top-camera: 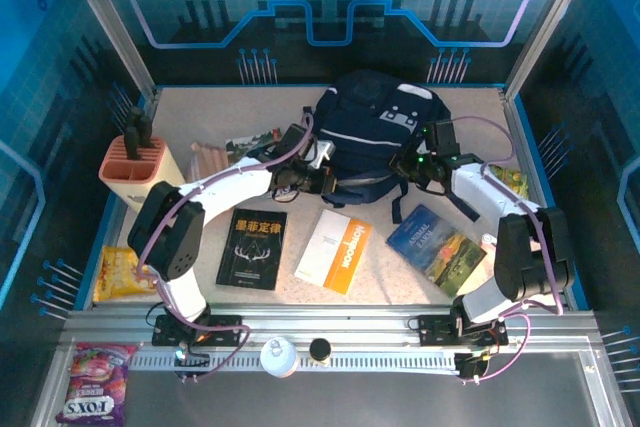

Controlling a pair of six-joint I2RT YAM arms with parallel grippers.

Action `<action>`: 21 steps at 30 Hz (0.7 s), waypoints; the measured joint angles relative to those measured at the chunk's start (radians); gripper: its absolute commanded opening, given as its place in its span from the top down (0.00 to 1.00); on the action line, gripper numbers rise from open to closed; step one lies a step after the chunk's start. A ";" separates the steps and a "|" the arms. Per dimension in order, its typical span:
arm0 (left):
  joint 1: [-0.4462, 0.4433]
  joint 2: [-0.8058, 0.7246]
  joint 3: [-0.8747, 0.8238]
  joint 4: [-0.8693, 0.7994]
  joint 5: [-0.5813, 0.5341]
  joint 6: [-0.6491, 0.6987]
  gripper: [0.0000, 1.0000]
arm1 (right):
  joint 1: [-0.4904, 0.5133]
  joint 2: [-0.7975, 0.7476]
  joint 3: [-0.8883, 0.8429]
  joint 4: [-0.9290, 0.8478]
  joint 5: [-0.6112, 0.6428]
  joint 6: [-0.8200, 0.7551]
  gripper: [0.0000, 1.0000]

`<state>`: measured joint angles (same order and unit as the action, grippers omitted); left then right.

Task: Pack the student bag

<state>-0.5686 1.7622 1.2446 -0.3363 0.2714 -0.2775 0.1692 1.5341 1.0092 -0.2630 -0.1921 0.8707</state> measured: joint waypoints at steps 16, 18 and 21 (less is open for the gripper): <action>-0.101 0.110 0.148 -0.049 0.026 -0.064 1.00 | -0.107 -0.367 -0.258 -0.044 -0.016 0.156 0.08; -0.101 0.112 0.161 -0.052 0.034 -0.065 1.00 | -0.093 -0.401 -0.314 -0.027 -0.026 0.240 0.07; -0.101 0.117 0.177 -0.052 0.042 -0.071 1.00 | -0.057 -0.392 -0.344 -0.007 -0.037 0.344 0.07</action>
<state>-0.6701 1.8793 1.4212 -0.3882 0.3130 -0.3485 0.1123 1.1423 0.6651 -0.2703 -0.2287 1.2152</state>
